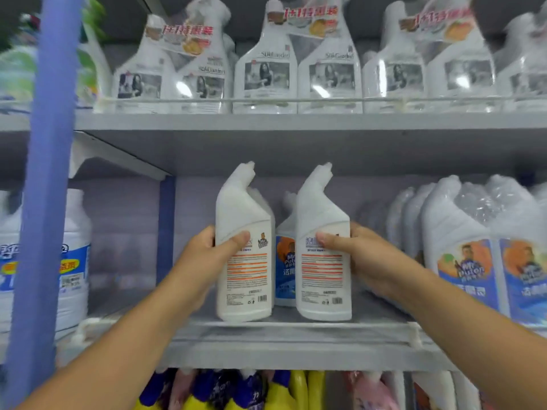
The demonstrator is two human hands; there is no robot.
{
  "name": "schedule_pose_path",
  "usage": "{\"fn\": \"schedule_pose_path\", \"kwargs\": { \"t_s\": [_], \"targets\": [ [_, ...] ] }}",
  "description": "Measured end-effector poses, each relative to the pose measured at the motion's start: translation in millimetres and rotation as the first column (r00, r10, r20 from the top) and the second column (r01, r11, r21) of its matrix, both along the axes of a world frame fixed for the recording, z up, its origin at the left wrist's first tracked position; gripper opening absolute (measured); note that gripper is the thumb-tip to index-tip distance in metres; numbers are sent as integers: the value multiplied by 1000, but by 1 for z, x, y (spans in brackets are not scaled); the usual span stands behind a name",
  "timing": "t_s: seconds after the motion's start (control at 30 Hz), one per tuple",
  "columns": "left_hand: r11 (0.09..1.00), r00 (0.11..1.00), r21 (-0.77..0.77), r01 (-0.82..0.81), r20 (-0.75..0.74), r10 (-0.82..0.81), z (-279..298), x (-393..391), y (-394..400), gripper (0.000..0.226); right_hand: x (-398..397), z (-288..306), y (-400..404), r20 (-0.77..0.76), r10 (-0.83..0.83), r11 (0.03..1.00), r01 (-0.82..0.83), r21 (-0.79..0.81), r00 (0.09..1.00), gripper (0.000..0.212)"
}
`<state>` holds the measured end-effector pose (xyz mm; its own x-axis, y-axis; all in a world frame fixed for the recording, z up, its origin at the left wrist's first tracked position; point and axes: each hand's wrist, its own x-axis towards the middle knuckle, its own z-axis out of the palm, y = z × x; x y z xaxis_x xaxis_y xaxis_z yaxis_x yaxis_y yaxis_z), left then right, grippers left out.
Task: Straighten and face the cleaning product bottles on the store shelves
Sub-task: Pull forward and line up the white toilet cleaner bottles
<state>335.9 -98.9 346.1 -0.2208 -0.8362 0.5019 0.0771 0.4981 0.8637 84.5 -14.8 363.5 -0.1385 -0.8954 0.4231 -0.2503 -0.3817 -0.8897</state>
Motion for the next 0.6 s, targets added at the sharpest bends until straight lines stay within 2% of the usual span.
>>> {"fn": "schedule_pose_path", "kwargs": {
  "t_s": [0.2,0.3,0.37,0.47,0.53,0.6],
  "targets": [
    [997,990,64,36,133,-44,-9,5,-20,24,-7,-16,-20,-32,17,996,-14,89,999,45],
    [999,974,19,25,225,-29,3,8,-26,28,-13,-8,-19,-136,35,992,-18,125,990,49],
    [1000,986,-18,10,164,-7,19,9,-30,28,-18,4,-20,-193,-4,993,27,115,981,48],
    [995,993,-35,96,65,-94,51,11,-36,30,-23,34,-21,-214,-76,997,79,4,974,42],
    [986,982,-34,162,104,-157,68,12,-38,31,-20,54,-23,-227,-72,997,65,-37,971,34],
    [979,969,-19,203,147,-198,77,13,-41,29,-15,67,-27,-250,-67,998,63,-26,966,35]
  ]
}}
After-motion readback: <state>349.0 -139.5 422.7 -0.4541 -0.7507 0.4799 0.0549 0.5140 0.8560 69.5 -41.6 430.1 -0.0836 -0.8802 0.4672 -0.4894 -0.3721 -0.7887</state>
